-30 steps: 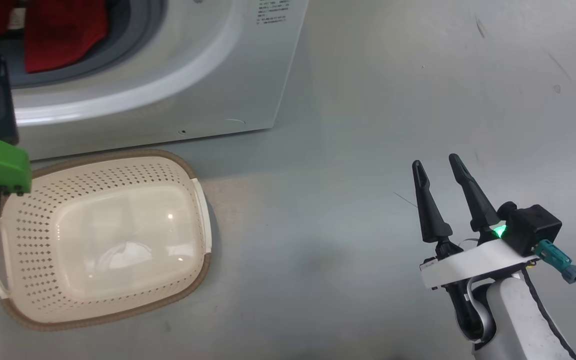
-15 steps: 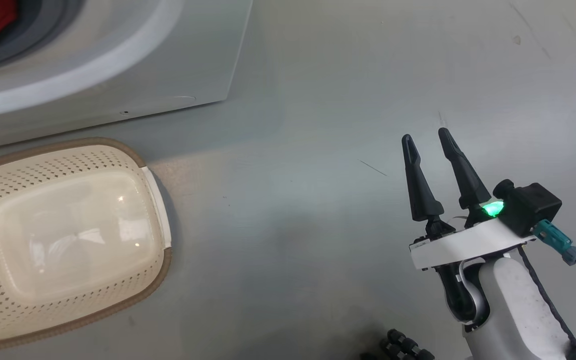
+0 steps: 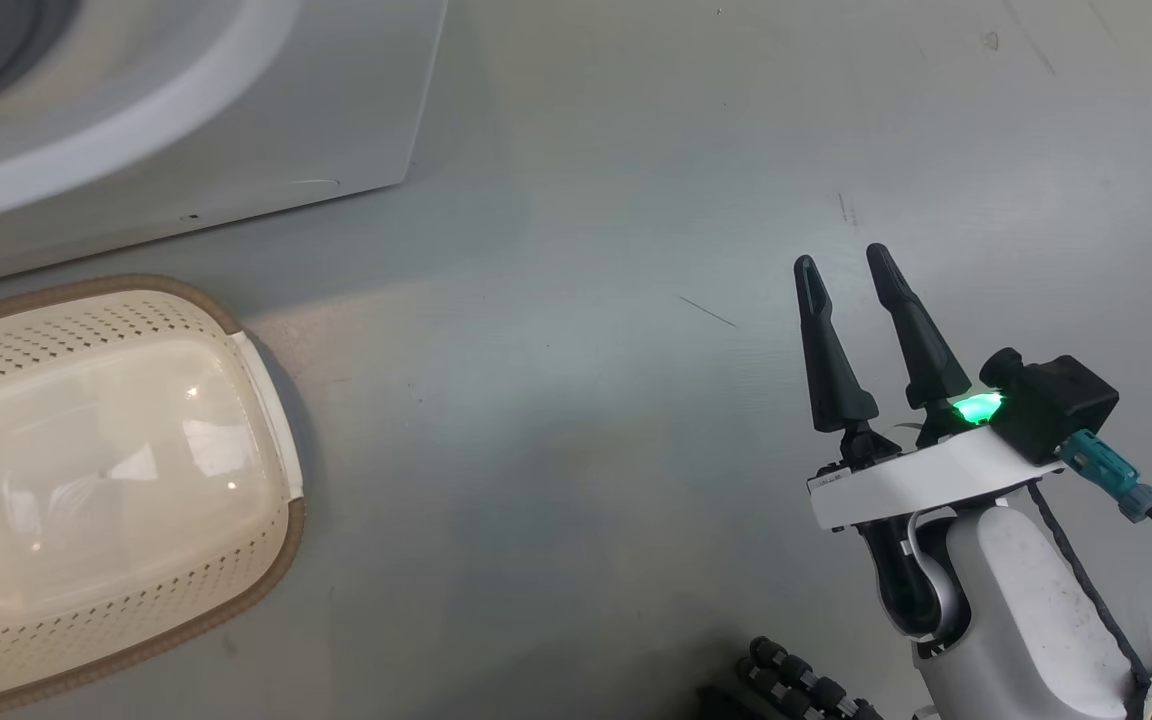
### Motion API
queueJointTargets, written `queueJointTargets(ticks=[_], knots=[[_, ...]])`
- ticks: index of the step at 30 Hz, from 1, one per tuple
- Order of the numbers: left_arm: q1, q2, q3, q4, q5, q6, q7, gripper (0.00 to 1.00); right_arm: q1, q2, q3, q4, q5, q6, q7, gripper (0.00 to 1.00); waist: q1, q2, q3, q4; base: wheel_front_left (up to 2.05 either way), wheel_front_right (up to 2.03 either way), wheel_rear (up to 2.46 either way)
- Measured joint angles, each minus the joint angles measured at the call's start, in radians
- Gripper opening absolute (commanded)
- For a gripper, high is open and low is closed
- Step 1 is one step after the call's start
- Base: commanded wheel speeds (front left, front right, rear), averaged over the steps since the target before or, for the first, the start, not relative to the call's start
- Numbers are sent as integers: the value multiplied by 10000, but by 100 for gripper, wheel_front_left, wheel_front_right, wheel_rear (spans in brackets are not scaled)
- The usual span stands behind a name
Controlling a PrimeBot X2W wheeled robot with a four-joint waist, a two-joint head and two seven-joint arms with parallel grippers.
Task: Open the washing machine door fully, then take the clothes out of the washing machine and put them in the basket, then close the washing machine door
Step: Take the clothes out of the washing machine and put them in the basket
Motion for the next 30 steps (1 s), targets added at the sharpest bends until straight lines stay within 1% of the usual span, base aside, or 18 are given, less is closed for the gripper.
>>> queueJointTargets(ticks=[4,5,17,19,20,26,27,28,30], knots=[[-246,50,-2,328,58,71,224,100,-2,0,8,0,0,-10,0,100,0,0,72,-54,0,0,0],[-285,48,-10,370,58,73,249,100,-2,0,8,0,0,-75,0,100,0,0,86,-61,0,0,0],[-916,82,-52,1162,71,71,1018,100,-183,0,111,-44,-2,-94,0,100,0,0,275,-70,0,0,0],[-1003,92,-54,1216,71,71,1018,100,-205,0,123,-48,-2,-102,0,100,0,0,306,-73,0,0,0],[-1040,102,-56,1246,71,71,1018,100,-206,0,125,-56,-2,-159,0,100,0,0,321,-77,0,0,0],[-1330,127,-59,1455,86,71,1108,100,-207,0,123,-59,-2,-167,0,100,0,0,395,-92,0,0,0],[-1358,128,-59,1488,88,71,1141,41,-209,0,121,-59,-4,-167,0,100,0,0,404,-92,0,0,0],[-1369,132,-73,1547,88,69,1227,0,-210,0,121,-59,-4,-169,0,100,0,0,413,-90,0,0,0],[-1428,117,-75,1607,79,59,1289,0,-213,0,119,-59,-6,-169,0,100,-1,0,427,-82,0,0,0]])
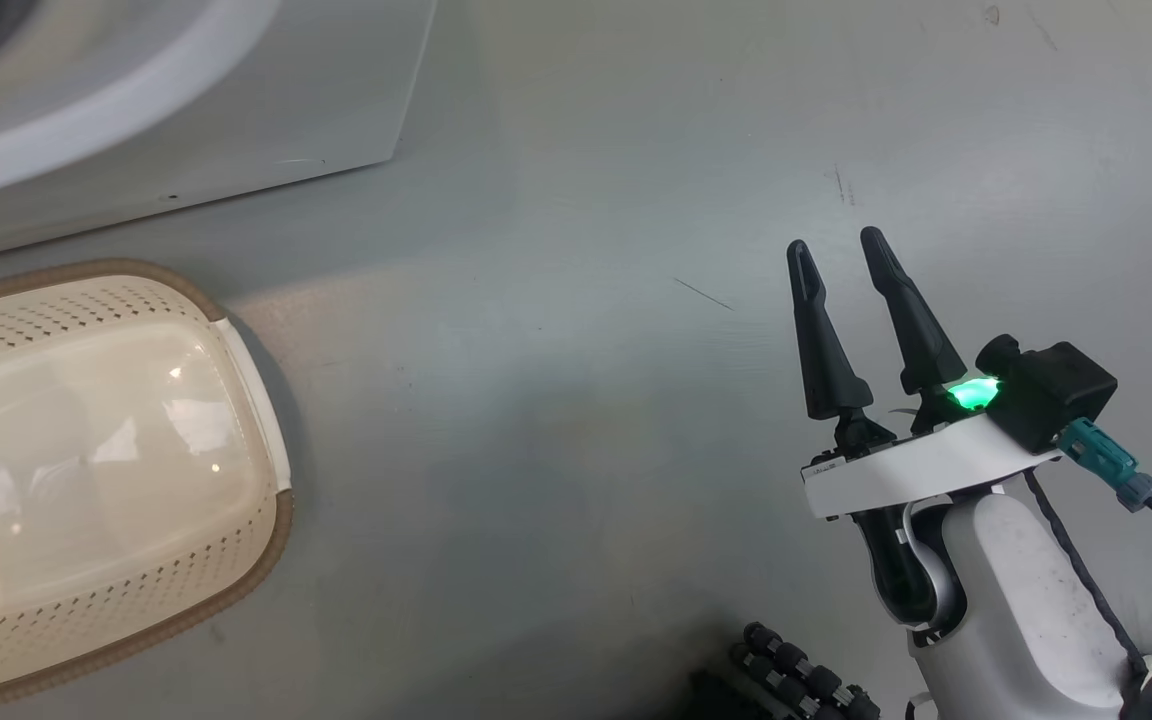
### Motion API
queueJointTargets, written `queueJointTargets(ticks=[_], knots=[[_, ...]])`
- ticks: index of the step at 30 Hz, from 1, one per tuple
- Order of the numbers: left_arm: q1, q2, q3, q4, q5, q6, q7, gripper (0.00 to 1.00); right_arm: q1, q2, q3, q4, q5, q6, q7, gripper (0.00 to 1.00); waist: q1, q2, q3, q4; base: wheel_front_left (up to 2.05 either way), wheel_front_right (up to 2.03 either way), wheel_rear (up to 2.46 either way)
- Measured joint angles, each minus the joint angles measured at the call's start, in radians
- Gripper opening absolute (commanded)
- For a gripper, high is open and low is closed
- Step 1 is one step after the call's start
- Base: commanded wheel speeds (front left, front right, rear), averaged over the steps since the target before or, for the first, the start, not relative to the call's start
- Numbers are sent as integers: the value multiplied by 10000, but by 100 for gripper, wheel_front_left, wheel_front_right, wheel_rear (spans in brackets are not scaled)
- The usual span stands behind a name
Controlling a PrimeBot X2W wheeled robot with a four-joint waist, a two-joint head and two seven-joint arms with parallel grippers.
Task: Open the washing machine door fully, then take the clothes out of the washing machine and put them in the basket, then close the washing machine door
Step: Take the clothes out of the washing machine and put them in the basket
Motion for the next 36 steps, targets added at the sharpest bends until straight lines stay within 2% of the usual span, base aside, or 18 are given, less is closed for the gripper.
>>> queueJointTargets(ticks=[7,13,36], knots=[[-146,-27,-2,159,2,12,-42,0,-130,2,-13,0,-13,-6,0,100,0,0,16,52,0,0,0],[-150,-159,-4,456,-31,21,-508,0,-175,0,-52,56,-90,-8,0,100,1,0,-112,128,0,0,0],[623,-1549,59,1714,-690,146,-2546,0,-133,-4,-514,583,-740,4,-8,100,0,0,-1765,682,0,0,0]])
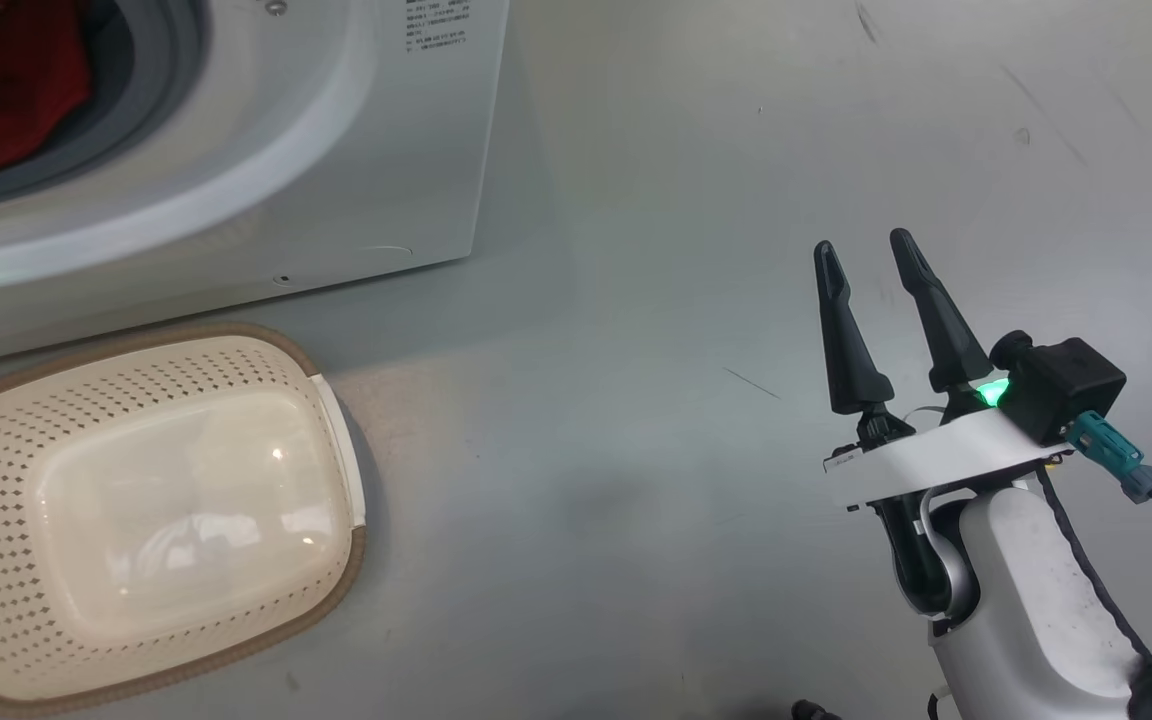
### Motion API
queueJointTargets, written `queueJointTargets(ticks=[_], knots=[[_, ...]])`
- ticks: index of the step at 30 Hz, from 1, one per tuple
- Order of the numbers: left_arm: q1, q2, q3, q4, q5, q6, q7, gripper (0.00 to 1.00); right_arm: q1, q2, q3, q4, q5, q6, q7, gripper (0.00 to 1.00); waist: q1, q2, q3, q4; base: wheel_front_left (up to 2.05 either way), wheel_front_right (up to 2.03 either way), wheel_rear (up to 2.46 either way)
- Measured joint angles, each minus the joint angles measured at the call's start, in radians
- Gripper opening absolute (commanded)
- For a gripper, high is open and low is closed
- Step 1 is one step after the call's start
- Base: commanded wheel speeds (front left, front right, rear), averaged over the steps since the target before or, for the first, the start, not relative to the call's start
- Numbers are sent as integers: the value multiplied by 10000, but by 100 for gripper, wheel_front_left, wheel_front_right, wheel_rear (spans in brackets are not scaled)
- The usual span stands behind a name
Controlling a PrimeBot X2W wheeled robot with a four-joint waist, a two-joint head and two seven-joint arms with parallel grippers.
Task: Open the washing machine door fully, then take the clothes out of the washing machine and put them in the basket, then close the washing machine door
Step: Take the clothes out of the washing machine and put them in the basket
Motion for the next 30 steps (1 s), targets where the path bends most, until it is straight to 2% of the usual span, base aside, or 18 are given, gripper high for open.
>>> queueJointTargets(ticks=[5,11,30], knots=[[328,-337,90,190,-297,-10,-527,0,183,-2,-230,117,-90,2,0,100,0,0,-472,160,0,0,0],[873,-930,-12,464,-523,-244,-1256,0,506,-4,-485,286,-426,13,0,100,0,0,-1169,431,0,0,0],[2889,-1636,-38,982,-1170,-988,-3058,0,1485,-159,-1137,497,-782,102,0,100,0,0,-3081,1295,0,0,0]])
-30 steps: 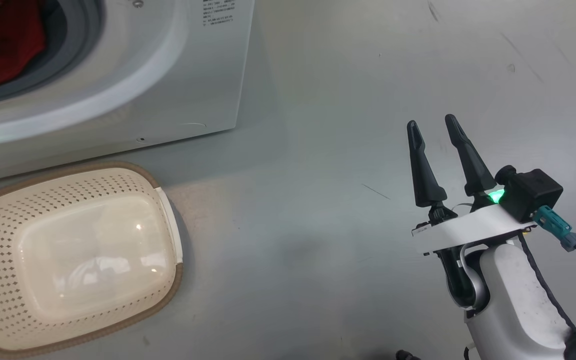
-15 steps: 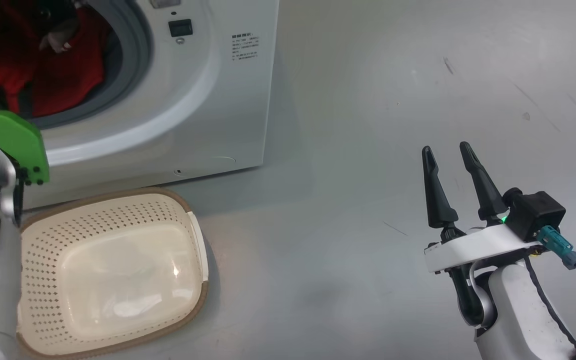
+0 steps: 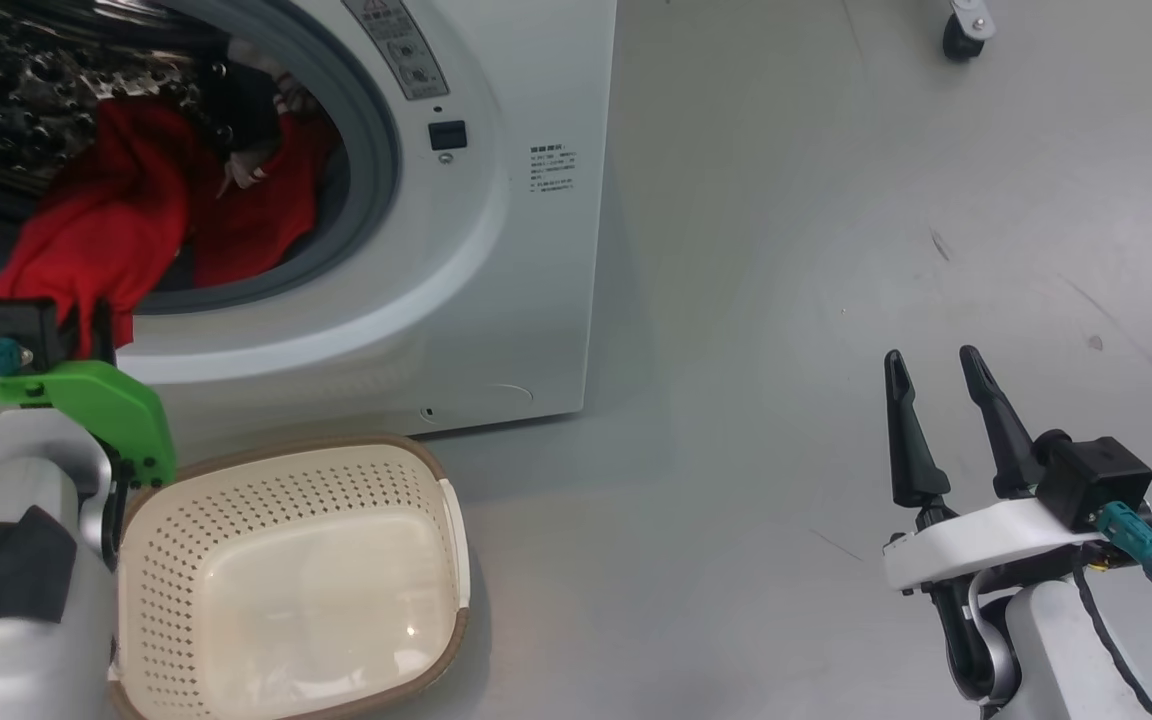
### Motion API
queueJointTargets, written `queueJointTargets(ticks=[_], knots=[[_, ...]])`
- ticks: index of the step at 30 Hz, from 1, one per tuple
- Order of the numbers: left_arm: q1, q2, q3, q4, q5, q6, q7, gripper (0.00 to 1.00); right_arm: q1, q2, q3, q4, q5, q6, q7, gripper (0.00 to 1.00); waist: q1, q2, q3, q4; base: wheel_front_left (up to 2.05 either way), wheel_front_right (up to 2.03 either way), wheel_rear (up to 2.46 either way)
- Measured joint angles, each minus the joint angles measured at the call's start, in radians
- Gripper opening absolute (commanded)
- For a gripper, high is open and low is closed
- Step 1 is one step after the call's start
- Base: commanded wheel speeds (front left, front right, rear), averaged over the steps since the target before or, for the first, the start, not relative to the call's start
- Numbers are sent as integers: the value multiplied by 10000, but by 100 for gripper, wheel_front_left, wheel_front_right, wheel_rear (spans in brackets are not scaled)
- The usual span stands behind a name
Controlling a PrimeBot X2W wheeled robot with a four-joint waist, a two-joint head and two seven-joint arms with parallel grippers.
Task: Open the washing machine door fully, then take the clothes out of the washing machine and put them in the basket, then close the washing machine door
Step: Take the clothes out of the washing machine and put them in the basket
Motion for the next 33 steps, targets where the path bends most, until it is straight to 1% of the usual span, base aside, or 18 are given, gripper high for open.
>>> queueJointTargets(ticks=[5,9,11,15,20,24,30,33], knots=[[469,-54,-17,-23,-10,-119,-516,0,295,-6,-59,17,-75,19,0,100,0,0,-473,271,0,0,0],[778,-134,29,-194,-59,-128,-999,0,470,-4,-84,27,-167,31,0,100,0,0,-805,492,0,0,0],[908,-209,31,-324,-115,-224,-1152,0,556,-6,-113,25,-169,31,0,100,0,0,-956,600,0,0,0],[1109,-407,-35,-679,-119,-378,-1283,0,729,-8,-163,4,-221,33,0,100,0,0,-1180,828,0,0,0],[1290,-433,84,-1331,-305,-387,-1434,0,764,2,-77,-17,-328,109,0,100,0,0,-1354,1023,0,0,0],[1384,-525,44,-1977,-311,-477,-1465,0,802,2,-77,-50,-332,134,0,100,0,0,-1387,1091,0,0,0],[1640,-568,90,-2723,-313,-479,-1490,0,914,8,-56,-96,-334,174,0,100,-1,0,-1343,1115,0,0,0],[1766,-568,219,-3329,-341,-477,-1490,0,917,10,-54,-128,-334,176,0,100,-1,0,-1313,1107,0,0,0]])
